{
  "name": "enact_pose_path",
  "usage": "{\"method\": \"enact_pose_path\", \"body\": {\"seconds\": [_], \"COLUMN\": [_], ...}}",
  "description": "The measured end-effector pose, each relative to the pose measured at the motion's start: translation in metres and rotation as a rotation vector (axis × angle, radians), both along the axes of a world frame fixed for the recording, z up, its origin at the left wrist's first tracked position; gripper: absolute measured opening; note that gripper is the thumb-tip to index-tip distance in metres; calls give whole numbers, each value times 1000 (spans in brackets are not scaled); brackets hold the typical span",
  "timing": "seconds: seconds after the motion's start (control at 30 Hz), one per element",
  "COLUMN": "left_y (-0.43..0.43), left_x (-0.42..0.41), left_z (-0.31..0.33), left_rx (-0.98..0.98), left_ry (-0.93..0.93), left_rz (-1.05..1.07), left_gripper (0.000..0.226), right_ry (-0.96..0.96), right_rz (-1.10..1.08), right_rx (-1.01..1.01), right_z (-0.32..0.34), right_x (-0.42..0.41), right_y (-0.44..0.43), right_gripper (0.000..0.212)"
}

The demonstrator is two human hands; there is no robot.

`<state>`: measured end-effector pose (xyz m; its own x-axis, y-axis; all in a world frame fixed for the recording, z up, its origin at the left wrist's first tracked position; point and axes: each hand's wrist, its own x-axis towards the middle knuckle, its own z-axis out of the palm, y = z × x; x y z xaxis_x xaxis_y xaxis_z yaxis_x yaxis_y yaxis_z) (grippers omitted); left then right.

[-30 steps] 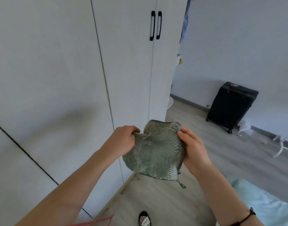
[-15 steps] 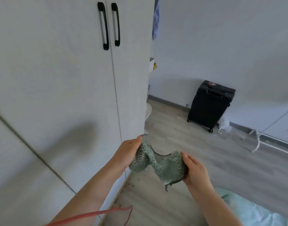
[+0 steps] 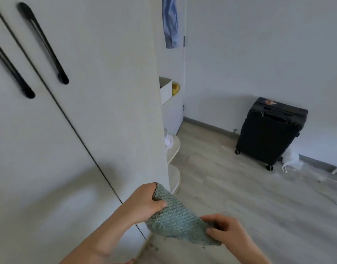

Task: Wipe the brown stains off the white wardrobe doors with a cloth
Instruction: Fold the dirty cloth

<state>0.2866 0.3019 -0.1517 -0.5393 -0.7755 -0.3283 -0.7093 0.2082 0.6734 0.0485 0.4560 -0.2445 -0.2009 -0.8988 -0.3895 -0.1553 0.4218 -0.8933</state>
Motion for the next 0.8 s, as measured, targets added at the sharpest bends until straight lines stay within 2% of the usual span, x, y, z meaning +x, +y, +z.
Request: {"method": "enact_pose_path", "body": {"seconds": [0.07, 0.17, 0.23, 0.27, 0.3, 0.37, 0.4, 0.47, 0.53, 0.57, 0.67, 0.8], "left_y": [-18, -45, -60, -70, -78, -94, -104, -124, -149, -157, -196, -239], "left_x": [-21, -63, -84, -96, -103, -115, -120, -130, -146, -150, -166, -181], "left_z": [0, 6, 12, 13, 16, 25, 31, 43, 49, 53, 56, 58], "left_rx": [-45, 37, 61, 65, 70, 37, -11, -130, -217, -268, -365, -316], "left_ry": [-61, -83, -98, -105, -103, -94, -126, -209, -236, -226, -146, -76], "left_rz": [21, 3, -25, 7, 41, 33, -25, -190, -208, -175, -82, 57], "left_gripper": [24, 34, 44, 52, 66, 89, 88, 60, 28, 20, 16, 18], "right_ry": [104, 223, 327, 395, 450, 431, 392, 305, 287, 283, 316, 309], "right_rz": [57, 129, 261, 301, 272, 122, 72, 14, 7, 11, 48, 99], "right_rx": [33, 73, 106, 104, 58, -84, -133, -203, -217, -237, -299, -293], "right_z": [17, 25, 27, 30, 36, 47, 53, 66, 76, 82, 93, 99], "right_x": [-35, -76, -95, -109, -120, -143, -154, -175, -198, -203, -226, -250], "right_y": [-23, -61, -80, -97, -112, -135, -148, -180, -218, -231, -278, -334], "right_gripper": [30, 20, 8, 8, 11, 16, 21, 23, 25, 26, 20, 17]}}
